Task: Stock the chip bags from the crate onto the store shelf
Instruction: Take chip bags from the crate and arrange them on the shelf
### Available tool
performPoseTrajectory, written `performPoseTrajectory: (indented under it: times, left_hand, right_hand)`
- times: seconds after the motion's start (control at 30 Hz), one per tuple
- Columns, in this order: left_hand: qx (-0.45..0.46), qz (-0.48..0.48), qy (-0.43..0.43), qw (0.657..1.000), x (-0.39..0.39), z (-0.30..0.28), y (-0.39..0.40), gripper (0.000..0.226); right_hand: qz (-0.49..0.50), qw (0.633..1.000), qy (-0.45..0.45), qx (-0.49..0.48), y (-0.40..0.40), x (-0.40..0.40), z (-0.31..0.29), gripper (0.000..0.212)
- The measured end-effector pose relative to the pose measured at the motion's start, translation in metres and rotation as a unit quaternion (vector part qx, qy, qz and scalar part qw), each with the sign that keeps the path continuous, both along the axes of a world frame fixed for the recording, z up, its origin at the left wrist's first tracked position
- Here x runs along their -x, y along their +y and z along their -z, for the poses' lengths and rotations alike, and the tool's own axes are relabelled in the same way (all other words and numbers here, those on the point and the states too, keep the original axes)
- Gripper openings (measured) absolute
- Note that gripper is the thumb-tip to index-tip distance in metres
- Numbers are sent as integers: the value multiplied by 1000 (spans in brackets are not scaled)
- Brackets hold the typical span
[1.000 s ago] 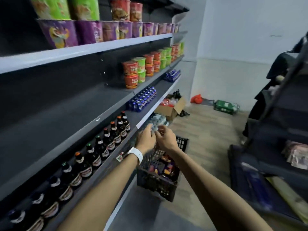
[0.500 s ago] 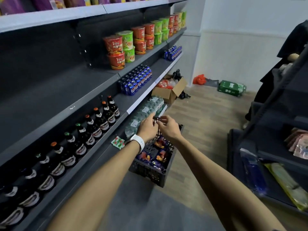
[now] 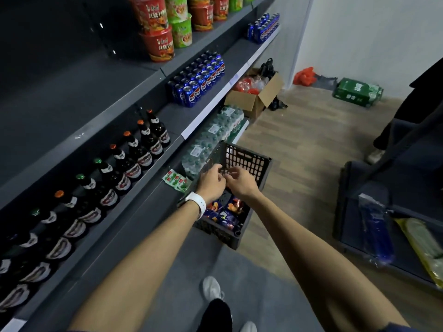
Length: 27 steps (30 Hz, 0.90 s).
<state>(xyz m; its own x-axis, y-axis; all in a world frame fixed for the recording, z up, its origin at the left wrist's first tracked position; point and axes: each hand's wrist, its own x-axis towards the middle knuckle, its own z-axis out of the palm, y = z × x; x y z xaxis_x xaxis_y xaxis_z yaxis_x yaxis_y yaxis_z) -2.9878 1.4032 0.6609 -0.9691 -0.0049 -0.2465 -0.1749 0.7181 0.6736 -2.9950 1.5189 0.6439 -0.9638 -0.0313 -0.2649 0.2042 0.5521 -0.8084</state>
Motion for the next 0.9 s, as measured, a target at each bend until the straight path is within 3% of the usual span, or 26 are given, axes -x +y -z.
performPoseTrajectory:
  times: [0.57,0.9]
  left_hand:
    - [4,71,-99,993,129,78,-27,32]
    - [6,60,-175,983,159,163,-24,32]
  right_hand:
    - [-5,996,-88,-26,-24,112,64,33]
    - [-39,982,-177,-54,-24,151,151,31]
